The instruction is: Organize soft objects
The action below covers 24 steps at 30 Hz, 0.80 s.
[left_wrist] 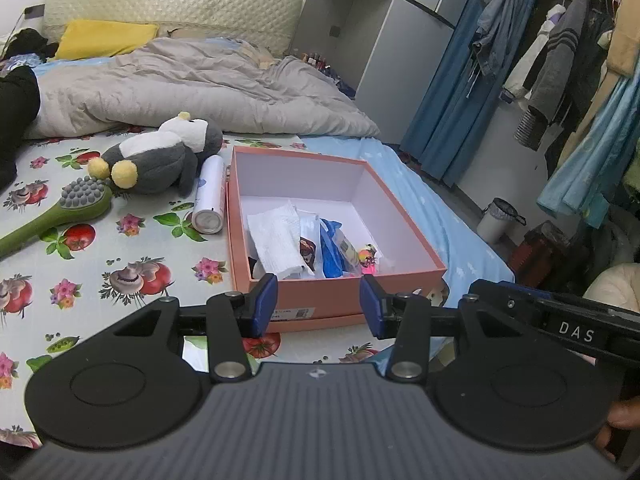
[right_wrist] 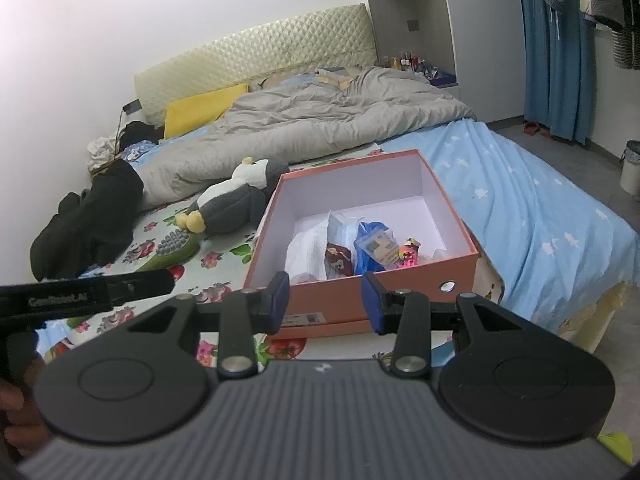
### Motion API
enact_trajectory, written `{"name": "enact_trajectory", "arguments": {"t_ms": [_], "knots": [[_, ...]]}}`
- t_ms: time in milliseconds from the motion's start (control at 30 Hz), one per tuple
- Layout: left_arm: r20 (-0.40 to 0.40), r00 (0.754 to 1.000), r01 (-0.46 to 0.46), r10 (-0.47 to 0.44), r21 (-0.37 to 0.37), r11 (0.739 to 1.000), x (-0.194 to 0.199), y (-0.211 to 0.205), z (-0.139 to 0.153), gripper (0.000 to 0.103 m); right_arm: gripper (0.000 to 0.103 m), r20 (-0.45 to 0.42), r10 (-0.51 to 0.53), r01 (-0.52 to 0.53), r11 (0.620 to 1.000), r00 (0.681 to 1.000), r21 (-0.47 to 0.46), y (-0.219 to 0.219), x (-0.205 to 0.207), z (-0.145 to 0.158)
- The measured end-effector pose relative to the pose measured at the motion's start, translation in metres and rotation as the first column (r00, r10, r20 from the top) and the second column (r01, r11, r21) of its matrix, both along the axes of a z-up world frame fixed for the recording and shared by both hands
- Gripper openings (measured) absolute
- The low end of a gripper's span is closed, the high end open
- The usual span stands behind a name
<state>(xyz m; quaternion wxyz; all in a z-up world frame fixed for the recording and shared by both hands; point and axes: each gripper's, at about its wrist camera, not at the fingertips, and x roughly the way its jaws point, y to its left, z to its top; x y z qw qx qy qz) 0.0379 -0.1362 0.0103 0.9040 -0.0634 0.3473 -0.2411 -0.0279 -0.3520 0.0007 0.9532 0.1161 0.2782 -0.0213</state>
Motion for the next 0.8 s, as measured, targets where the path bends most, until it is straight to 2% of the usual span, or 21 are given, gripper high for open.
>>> {"name": "enact_trajectory", "arguments": {"t_ms": [233, 633, 667, 800], "knots": [[-0.007, 1.0, 0.001, -0.001, -0.01, 1.0, -0.0053, 0.0014, -0.0008, 0.051, 0.043, 0.031, -0.01, 0.011, 1.0, 0.999, -0.016, -0.0058, -0.0073, 0.0024], [0.01, 1.0, -0.019, 0.019, -0.006, 1.0, -0.0066, 0.0032, 0.0003, 0.053, 0.043, 0.03, -0.021, 0.021, 1.0, 0.999, -0.014, -0.0094, -0.007, -0.0011], [0.01, 1.0, -0.019, 0.019, -0.009, 1.0, -0.006, 0.0039, 0.0006, 0.055, 0.043, 0.031, -0.021, 0.021, 1.0, 0.999, -0.014, -0.0091, -0.007, -0.0006], [0.014, 1.0, -0.023, 0.023, -0.007, 1.0, -0.0056, 0.0044, 0.0003, 0.087, 0.043, 0.027, -0.02, 0.02, 1.0, 0.999, -0.022, -0.0099, -0.0057, -0.0004]]}}
